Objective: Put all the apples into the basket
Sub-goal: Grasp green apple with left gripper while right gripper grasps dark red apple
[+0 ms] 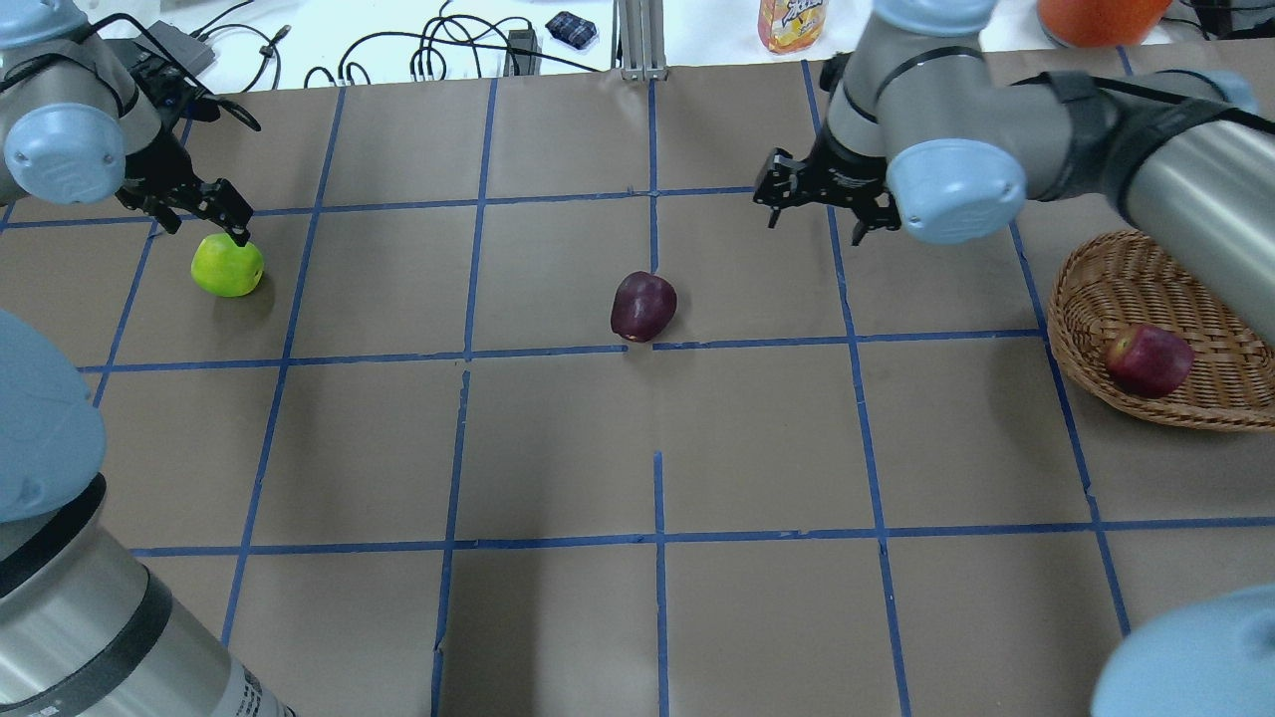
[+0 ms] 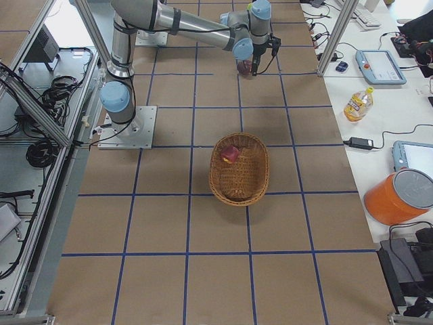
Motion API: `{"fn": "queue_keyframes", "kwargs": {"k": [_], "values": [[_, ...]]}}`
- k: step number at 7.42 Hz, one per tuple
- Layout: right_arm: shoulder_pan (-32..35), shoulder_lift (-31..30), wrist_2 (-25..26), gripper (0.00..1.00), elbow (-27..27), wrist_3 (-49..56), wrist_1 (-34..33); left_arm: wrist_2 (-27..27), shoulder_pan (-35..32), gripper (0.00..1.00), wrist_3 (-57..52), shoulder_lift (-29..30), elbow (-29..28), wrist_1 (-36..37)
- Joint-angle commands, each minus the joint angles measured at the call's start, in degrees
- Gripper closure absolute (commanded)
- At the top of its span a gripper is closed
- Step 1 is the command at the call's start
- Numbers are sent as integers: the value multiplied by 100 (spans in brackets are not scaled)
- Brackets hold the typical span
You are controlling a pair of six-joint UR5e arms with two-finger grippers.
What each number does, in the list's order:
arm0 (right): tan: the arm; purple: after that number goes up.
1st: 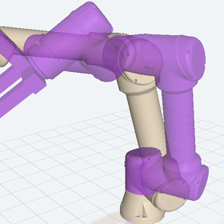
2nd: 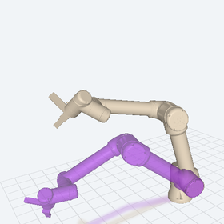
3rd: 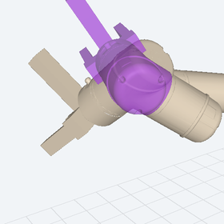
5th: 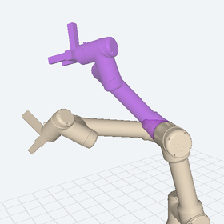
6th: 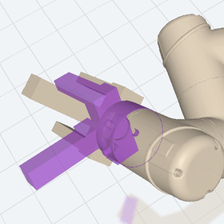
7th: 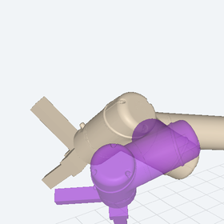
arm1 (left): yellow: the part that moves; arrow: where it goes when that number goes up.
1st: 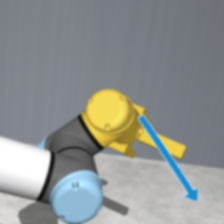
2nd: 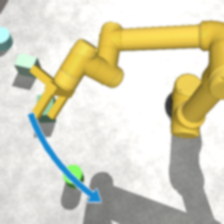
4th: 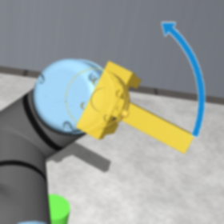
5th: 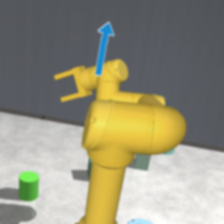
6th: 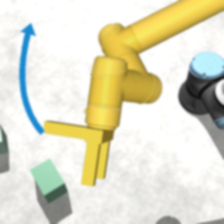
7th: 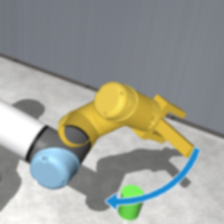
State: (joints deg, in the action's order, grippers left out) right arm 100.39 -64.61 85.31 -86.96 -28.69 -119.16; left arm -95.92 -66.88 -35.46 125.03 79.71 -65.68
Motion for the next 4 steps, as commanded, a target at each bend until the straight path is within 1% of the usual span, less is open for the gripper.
{"fn": "queue_keyframes", "kwargs": {"k": [1,2,4], "values": [[751,885,64,0,836,-874,-19,-23,17,0,-22,144,1,29],[824,967,152,0,829,-841,33,-23,17,0,-13,223,1,37],[851,1108,153,0,821,-683,130,-14,17,0,66,293,27,29]]}}
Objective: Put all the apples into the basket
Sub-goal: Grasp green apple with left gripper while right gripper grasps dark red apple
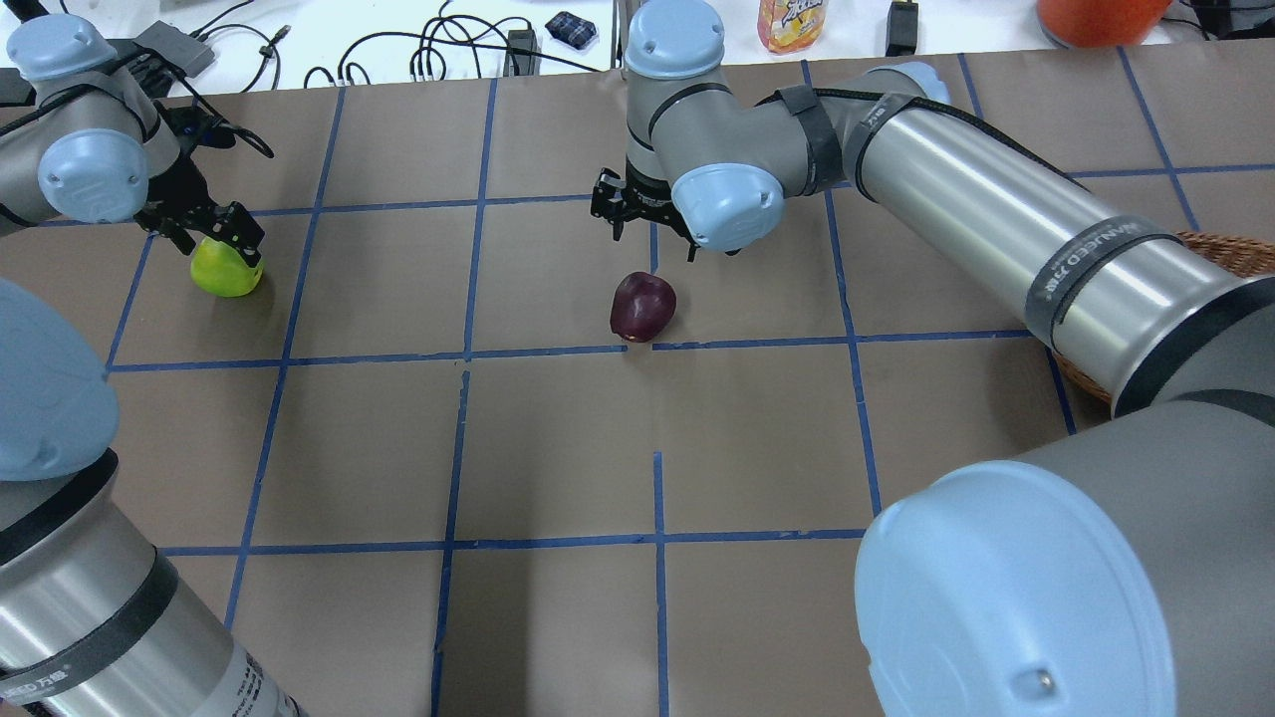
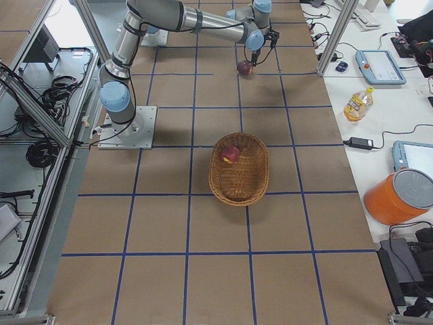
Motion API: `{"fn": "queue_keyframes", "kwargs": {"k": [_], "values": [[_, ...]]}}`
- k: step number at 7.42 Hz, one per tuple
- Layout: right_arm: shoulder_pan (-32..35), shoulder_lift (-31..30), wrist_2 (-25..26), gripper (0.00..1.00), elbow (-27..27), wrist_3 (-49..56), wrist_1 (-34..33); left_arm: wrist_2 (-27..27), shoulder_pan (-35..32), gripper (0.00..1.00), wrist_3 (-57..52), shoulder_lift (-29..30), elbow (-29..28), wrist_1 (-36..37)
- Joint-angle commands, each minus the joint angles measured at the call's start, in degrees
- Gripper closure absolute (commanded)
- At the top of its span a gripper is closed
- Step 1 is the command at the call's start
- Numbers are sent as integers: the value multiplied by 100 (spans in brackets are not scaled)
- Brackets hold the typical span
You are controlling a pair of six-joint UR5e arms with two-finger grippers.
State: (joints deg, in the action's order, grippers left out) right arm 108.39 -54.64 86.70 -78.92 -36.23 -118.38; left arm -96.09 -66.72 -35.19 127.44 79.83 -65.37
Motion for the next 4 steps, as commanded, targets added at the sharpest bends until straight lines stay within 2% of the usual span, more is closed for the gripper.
{"fn": "queue_keyframes", "kwargs": {"k": [1,2,3,4], "values": [[59,155,-29,0,9,72,60,20,1,0,74,79,59,7],[86,277,-56,0,-79,72,34,11,9,6,135,97,59,7],[86,305,-48,0,-149,89,60,2,9,26,136,97,77,7],[112,305,-30,0,-289,98,43,20,9,63,144,79,42,7]]}}
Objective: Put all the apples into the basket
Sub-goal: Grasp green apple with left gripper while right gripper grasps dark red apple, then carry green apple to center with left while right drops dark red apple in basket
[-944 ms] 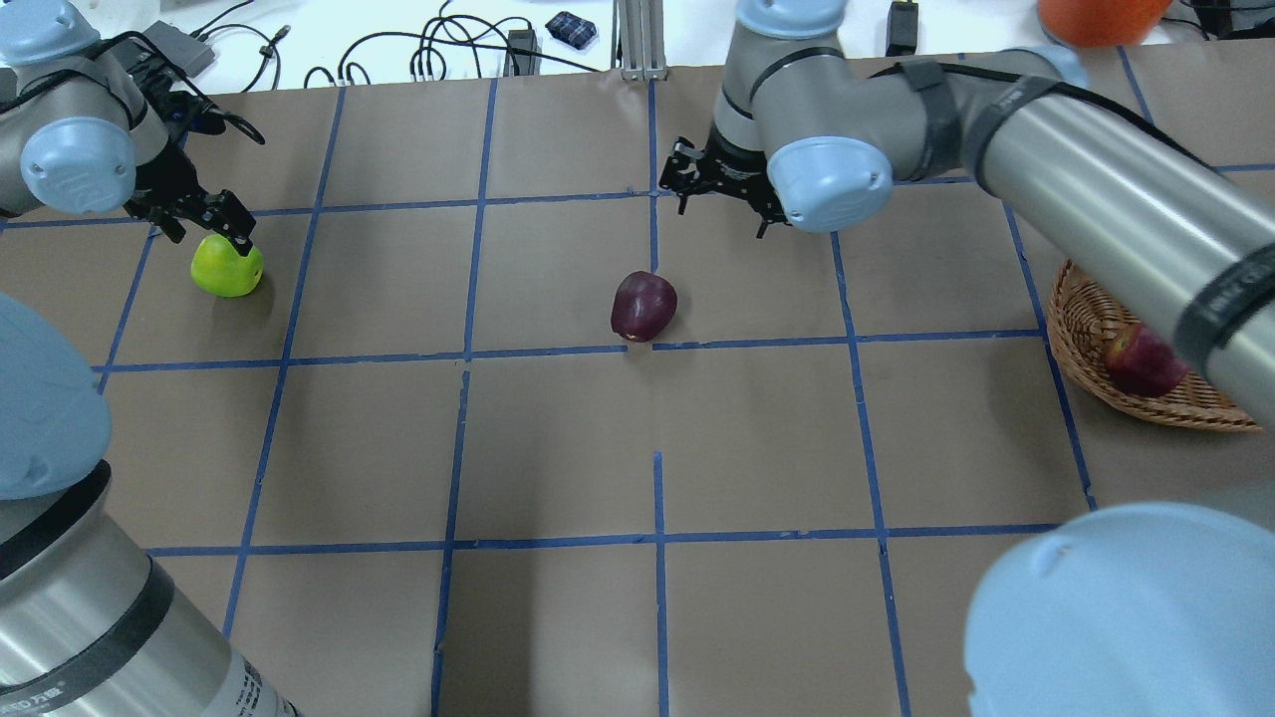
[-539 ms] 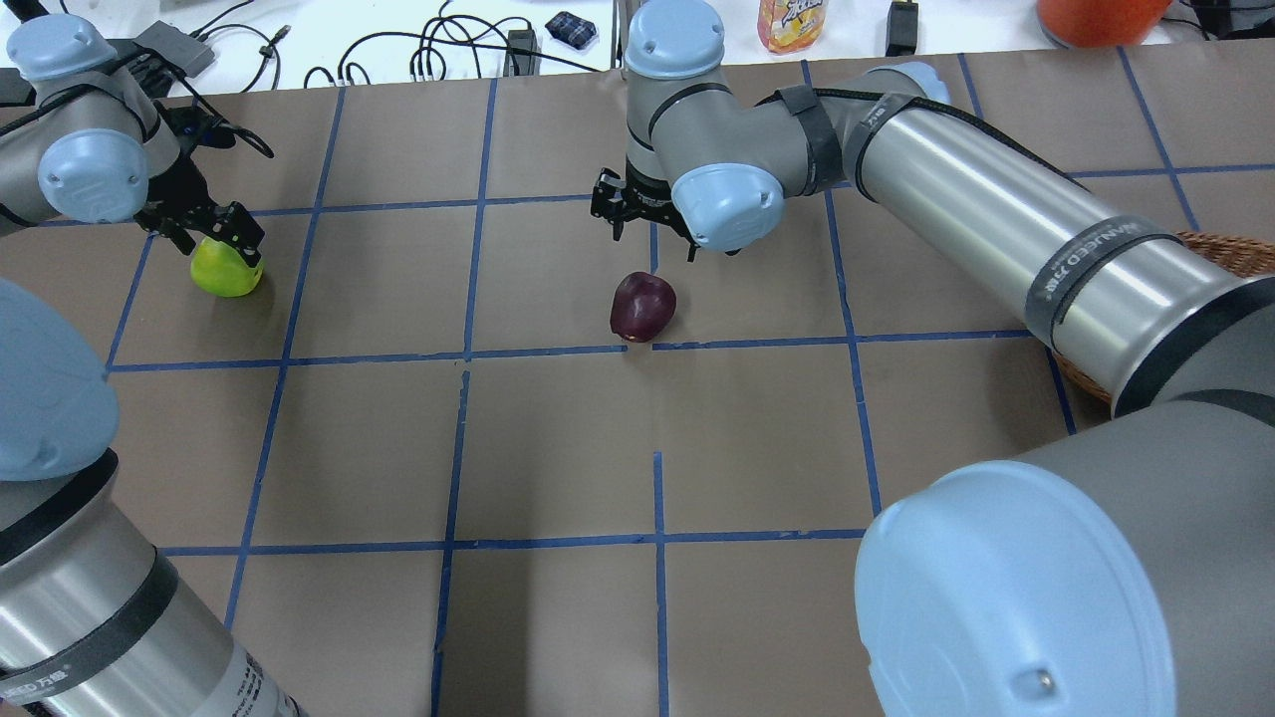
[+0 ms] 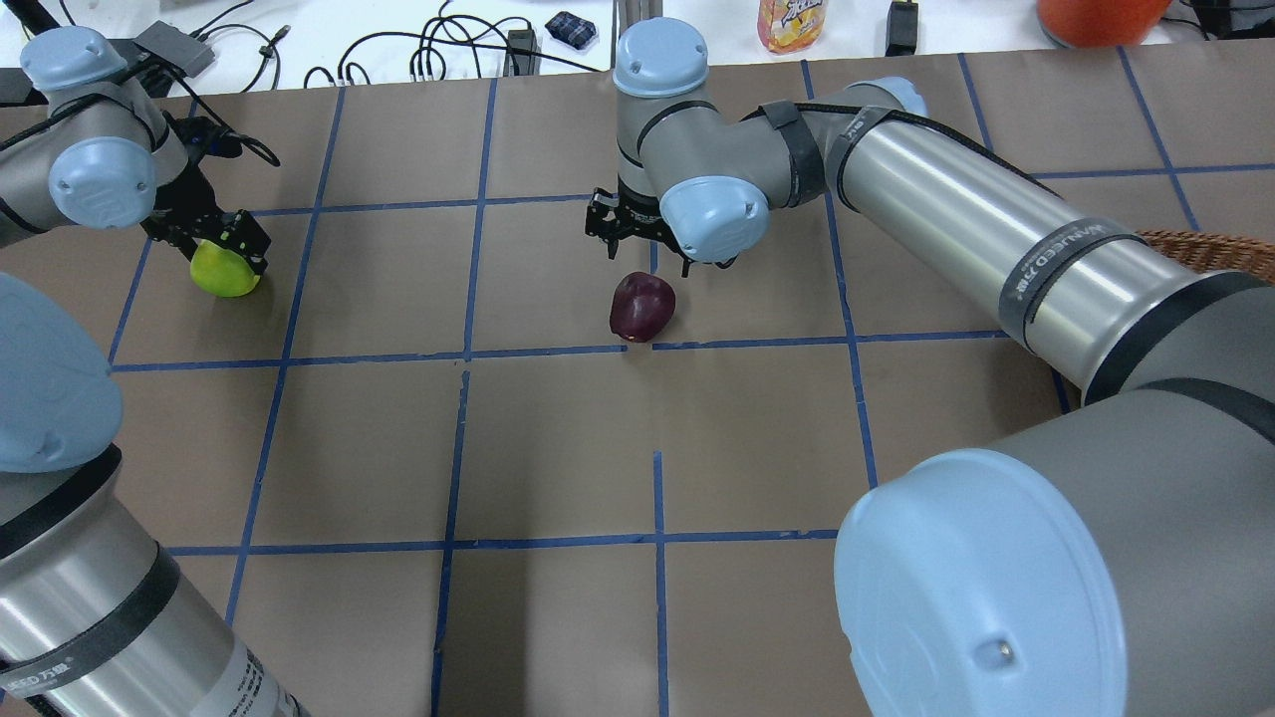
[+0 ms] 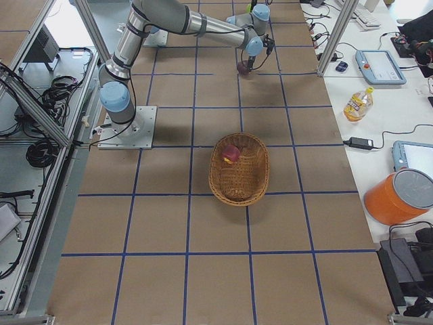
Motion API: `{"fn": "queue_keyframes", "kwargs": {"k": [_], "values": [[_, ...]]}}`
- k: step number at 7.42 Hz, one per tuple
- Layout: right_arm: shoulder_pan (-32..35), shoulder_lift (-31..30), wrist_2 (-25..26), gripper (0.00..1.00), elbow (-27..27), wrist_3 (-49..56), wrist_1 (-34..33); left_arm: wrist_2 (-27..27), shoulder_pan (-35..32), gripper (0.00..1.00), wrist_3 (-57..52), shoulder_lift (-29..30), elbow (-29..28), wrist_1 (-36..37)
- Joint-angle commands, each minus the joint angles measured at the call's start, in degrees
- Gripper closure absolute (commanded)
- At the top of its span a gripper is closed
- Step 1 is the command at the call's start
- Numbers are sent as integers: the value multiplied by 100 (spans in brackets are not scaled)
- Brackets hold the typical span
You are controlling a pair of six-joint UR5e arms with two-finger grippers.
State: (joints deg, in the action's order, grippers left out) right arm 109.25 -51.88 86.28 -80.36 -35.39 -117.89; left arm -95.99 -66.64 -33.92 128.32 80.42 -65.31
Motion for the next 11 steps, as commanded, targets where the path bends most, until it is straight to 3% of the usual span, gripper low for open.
{"fn": "queue_keyframes", "kwargs": {"k": [1,2,3,4,5,6,8,9,11], "values": [[43,21,-6,0,-277,32,-76,11,-16,83,87,-95,-105,-17],[52,20,-15,3,-269,41,-94,-24,-173,88,166,-209,-201,-70],[52,12,-15,22,-269,58,-94,1,-287,88,332,-324,-298,-340],[43,-41,-15,39,-243,146,-42,324,-471,88,481,-586,-212,-560],[17,-154,2,45,-243,251,2,892,-638,88,822,-780,-167,-1041],[-87,-382,-15,48,-182,304,264,1211,-918,88,1678,-878,-132,-1115],[-734,-1004,90,47,-259,1449,739,1179,-1901,88,2893,-853,-9,-828],[-1348,-1338,273,47,-487,2683,1019,1214,-2332,88,3544,-687,0,-539],[-2736,-1920,389,47,-1241,4786,927,1241,-3193,88,4688,-545,17,-62]]}}
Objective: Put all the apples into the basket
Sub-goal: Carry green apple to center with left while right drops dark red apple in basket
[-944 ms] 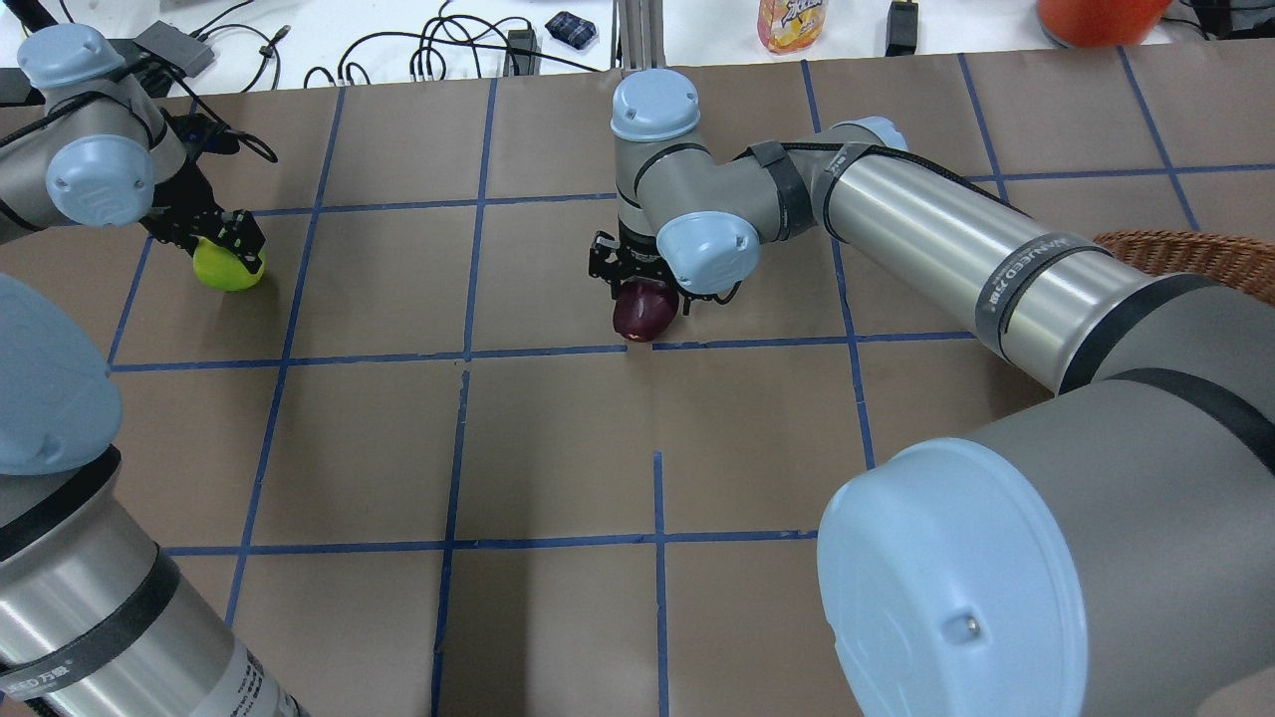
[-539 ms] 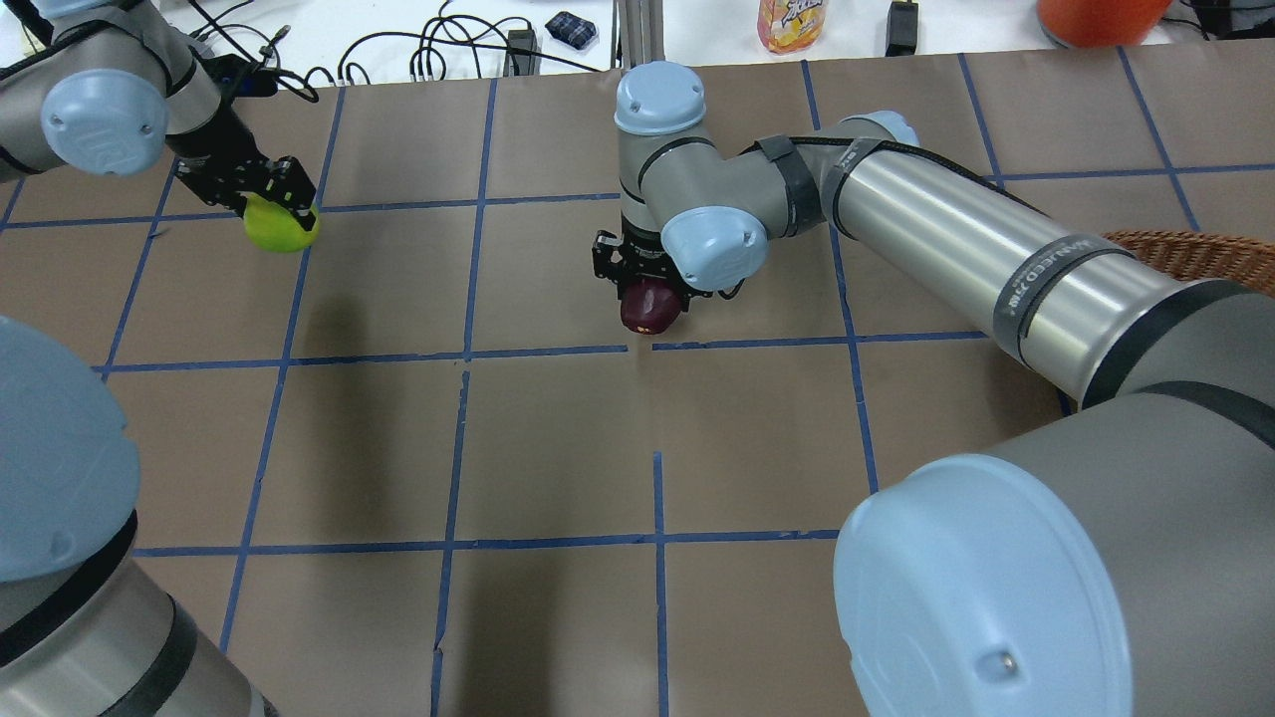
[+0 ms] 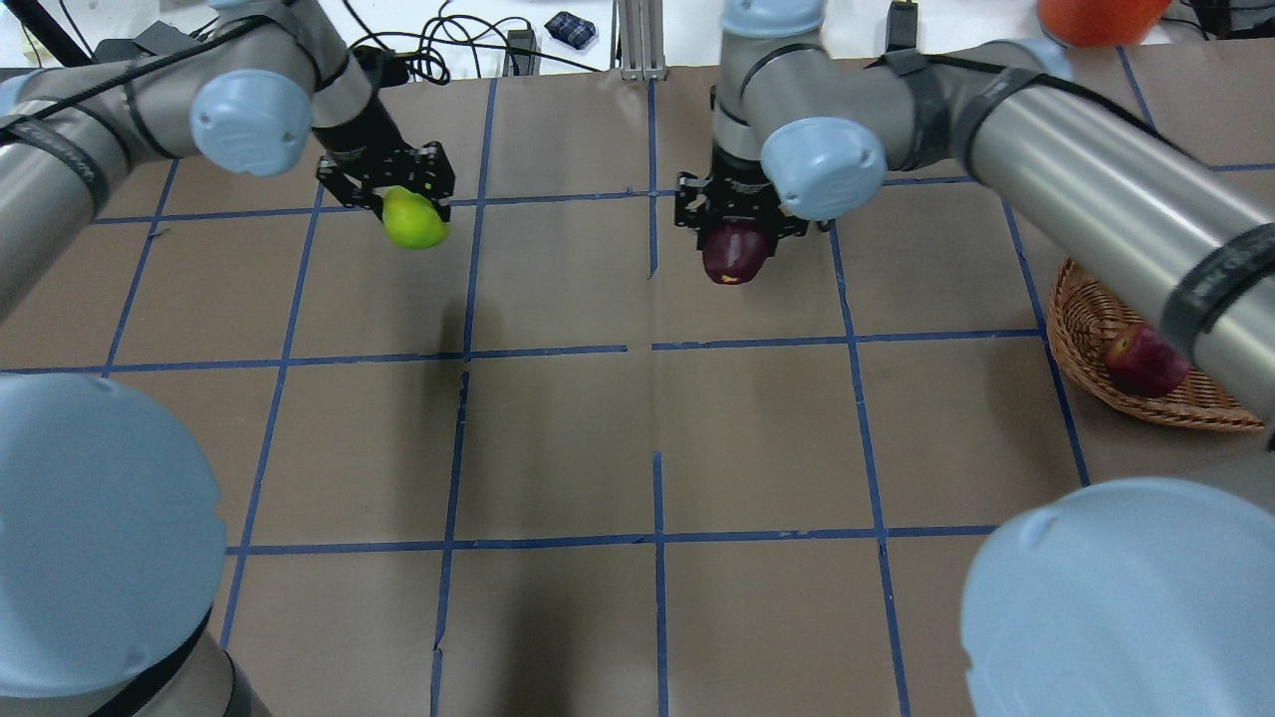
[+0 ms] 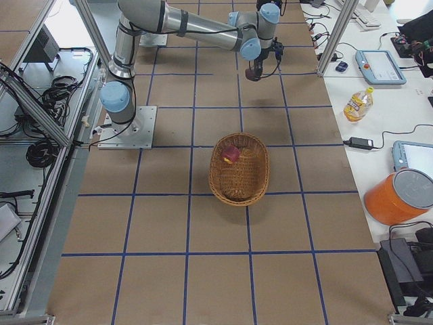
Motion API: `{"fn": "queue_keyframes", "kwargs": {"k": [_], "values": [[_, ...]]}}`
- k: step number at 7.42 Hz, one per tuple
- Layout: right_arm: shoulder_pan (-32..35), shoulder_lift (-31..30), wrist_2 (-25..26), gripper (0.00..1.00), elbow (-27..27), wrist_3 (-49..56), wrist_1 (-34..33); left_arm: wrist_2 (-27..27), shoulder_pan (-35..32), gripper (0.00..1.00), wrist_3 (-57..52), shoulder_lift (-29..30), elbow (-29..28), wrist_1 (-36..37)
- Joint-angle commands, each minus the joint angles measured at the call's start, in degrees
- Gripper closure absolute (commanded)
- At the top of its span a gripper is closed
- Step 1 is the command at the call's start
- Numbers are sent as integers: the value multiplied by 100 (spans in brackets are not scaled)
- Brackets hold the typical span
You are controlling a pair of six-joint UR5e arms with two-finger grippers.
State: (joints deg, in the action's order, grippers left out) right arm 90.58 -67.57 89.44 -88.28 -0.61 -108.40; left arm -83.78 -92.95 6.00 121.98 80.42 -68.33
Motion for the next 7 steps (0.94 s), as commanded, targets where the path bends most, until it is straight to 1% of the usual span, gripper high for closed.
{"fn": "queue_keyframes", "kwargs": {"k": [1,2,3,4,5,6,7], "values": [[-1685,-449,56,46,-636,2266,-23,-15,-1062,88,1318,89,52,276],[-2345,-406,178,46,-603,2972,-110,-68,-1485,88,1664,89,87,277],[-2857,-345,231,45,-655,3762,-677,-51,-1619,88,1746,124,201,277],[-3227,-240,223,45,-664,4266,-874,-42,-1621,88,1903,220,358,503],[-3527,-195,179,46,-691,4584,-884,-59,-1630,56,1913,264,482,879],[-3773,-195,161,45,-795,4857,-902,-59,-1621,11,1931,308,561,979],[-3819,-230,153,40,-988,4860,-911,-59,-1630,0,2009,309,571,971]]}}
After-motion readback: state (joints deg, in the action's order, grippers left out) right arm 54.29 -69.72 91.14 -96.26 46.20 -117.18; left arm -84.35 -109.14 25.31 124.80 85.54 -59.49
